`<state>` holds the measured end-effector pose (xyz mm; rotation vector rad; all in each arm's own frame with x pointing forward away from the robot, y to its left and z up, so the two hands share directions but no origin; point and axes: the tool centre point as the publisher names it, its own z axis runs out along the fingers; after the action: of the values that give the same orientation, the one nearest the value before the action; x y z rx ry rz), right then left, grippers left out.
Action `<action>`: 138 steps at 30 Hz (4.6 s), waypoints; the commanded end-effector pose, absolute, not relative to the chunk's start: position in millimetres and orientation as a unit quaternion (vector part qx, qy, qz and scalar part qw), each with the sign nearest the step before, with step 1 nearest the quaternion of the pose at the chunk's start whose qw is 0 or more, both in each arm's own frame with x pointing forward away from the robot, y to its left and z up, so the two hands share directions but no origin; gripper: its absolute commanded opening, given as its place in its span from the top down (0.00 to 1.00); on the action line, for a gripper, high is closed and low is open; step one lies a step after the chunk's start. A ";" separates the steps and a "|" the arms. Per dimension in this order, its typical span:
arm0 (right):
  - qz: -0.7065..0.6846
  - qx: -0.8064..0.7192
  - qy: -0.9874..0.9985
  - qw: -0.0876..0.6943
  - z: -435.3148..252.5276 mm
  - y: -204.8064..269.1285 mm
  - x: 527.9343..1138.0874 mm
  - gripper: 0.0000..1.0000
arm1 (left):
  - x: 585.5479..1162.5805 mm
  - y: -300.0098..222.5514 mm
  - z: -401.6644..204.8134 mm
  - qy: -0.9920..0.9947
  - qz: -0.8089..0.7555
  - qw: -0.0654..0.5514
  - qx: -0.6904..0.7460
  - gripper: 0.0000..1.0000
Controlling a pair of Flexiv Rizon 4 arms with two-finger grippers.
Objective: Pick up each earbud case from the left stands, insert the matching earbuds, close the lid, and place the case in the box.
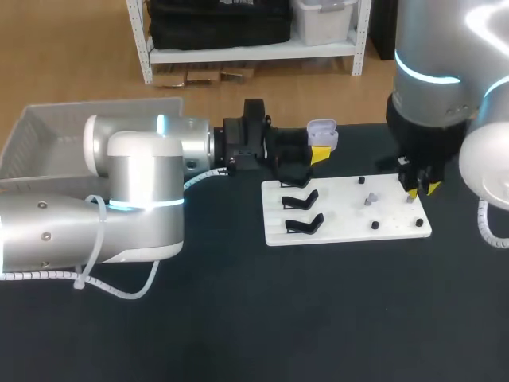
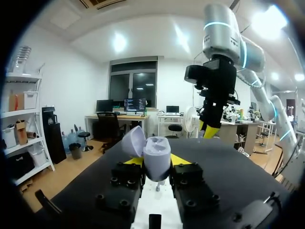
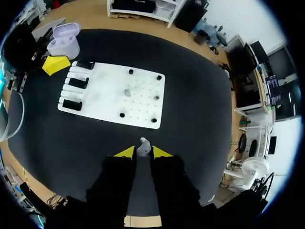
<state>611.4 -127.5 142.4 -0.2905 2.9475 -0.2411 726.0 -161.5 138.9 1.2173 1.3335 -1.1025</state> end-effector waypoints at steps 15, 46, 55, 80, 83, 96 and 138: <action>-0.039 0.278 0.956 0.079 164.1 -57.5 641.3 1.00 | 725.0 -161.3 137.3 0.547 -0.454 0.495 0.499 1.00; -0.028 0.292 0.952 0.085 217.6 2.2 700.7 1.00 | 725.0 -161.3 137.3 0.547 -0.454 0.495 0.499 1.00; -0.040 0.282 0.955 0.086 214.2 16.7 711.4 1.00 | 725.0 -161.3 137.3 0.547 -0.454 0.495 0.499 1.00; -0.053 0.285 0.954 0.072 193.4 8.5 713.2 1.00 | 725.0 -161.3 137.3 0.547 -0.454 0.495 0.499 1.00; -0.053 0.285 0.954 0.072 193.4 9.5 714.4 1.00 | 725.0 -161.3 137.3 0.547 -0.454 0.495 0.499 1.00; -0.057 0.286 0.954 0.068 188.5 9.0 715.6 1.00 | 725.0 -161.3 137.3 0.547 -0.454 0.495 0.499 1.00; 0.109 0.168 0.961 0.190 204.1 -27.2 643.2 0.00 | 725.0 -161.3 137.3 0.547 -0.454 0.495 0.499 1.00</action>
<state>669.9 -0.1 211.4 0.5244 2.8627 0.0271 726.0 -161.3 138.8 1.2173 1.3325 -1.1032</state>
